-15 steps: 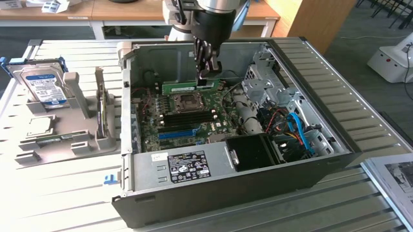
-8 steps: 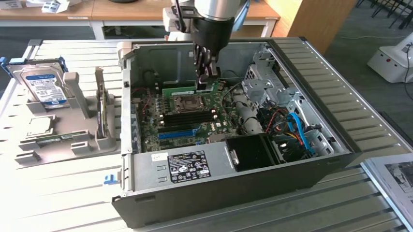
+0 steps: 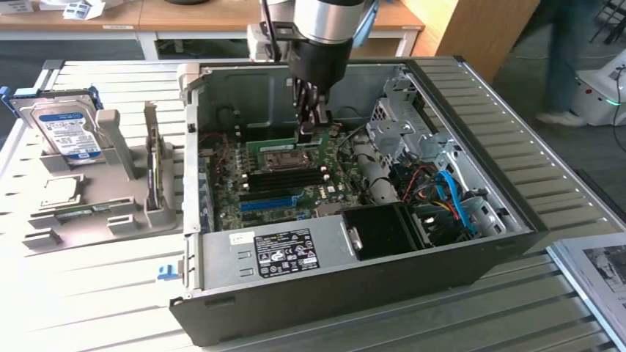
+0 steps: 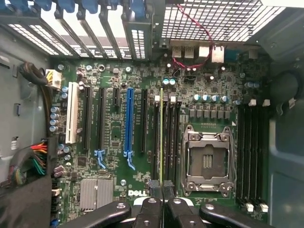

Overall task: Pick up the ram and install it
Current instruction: 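Insert the ram into the slot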

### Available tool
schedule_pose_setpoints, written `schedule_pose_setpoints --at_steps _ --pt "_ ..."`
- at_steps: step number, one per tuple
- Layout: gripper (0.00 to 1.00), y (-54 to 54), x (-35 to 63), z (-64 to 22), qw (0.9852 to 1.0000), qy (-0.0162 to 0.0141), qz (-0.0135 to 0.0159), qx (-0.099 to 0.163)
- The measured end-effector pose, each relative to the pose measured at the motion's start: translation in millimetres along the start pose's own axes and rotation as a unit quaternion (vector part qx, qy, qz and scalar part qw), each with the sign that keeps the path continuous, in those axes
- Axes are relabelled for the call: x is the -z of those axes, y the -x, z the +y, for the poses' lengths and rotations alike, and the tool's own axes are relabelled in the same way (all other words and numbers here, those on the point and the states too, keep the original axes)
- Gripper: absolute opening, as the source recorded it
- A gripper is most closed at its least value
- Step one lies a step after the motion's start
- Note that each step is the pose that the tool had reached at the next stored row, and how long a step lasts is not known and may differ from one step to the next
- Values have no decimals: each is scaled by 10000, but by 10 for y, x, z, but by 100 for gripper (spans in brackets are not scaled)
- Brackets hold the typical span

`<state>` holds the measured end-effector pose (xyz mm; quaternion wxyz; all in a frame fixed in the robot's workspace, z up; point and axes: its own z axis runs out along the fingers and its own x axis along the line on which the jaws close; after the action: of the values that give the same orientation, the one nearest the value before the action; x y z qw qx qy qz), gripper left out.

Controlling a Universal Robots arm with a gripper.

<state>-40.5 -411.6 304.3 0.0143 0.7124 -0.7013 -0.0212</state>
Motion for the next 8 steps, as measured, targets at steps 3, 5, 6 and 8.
schedule_pose_setpoints --at_steps 3,5,6,8 --pt "12 0 -55 -3 10000 0 0 0" --pt "12 -1 -91 -5 10000 0 0 0" --pt "12 -1 -109 -6 10000 0 0 0" --pt "12 -2 -146 -7 10000 0 0 0"
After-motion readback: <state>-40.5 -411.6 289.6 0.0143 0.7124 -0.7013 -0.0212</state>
